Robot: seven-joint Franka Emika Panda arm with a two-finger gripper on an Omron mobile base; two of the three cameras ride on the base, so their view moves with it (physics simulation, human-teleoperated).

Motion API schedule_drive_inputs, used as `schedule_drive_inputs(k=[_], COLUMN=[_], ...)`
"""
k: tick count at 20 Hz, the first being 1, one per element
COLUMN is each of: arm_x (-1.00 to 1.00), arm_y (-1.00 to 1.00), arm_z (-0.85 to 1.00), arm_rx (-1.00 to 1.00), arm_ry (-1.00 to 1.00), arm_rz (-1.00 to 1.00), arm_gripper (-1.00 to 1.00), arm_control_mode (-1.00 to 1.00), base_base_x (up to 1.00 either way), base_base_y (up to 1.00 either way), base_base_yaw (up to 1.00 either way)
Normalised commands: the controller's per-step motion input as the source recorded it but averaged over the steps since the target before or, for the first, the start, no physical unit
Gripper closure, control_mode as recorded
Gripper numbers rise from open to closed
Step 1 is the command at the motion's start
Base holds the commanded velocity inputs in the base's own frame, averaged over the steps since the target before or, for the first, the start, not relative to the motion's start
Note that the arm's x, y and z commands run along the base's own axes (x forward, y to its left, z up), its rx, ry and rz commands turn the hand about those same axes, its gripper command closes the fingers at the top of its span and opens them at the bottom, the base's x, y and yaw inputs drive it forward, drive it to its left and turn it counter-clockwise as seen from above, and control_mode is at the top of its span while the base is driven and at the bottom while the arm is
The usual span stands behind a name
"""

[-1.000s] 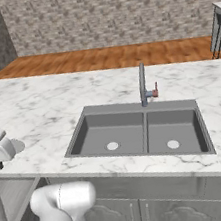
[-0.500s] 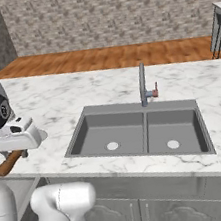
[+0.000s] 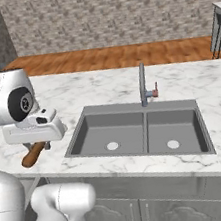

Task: Take the pizza cutter from the drawer on the left and place it on the dining counter for cutting.

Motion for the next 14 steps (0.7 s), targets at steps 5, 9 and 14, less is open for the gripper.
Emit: schedule_drive_inputs(k=[5,9,14], arm_x=[0.15,0.08,0.09], arm_y=[-0.54,-0.3,-0.02], arm_z=[0.01,0.0,0.0], arm_rx=[0.0,0.0,0.0], arm_ry=[0.0,0.0,0.0], arm_rz=[0.0,0.0,-0.03], arm_gripper=[1.0,1.0,1.0], arm_control_mode=[-1.0,-1.0,-1.0], base_base_x=[0.0,0.0,0.0], base_base_y=[0.0,0.0,0.0], base_base_yaw=[0.0,0.0,0.0])
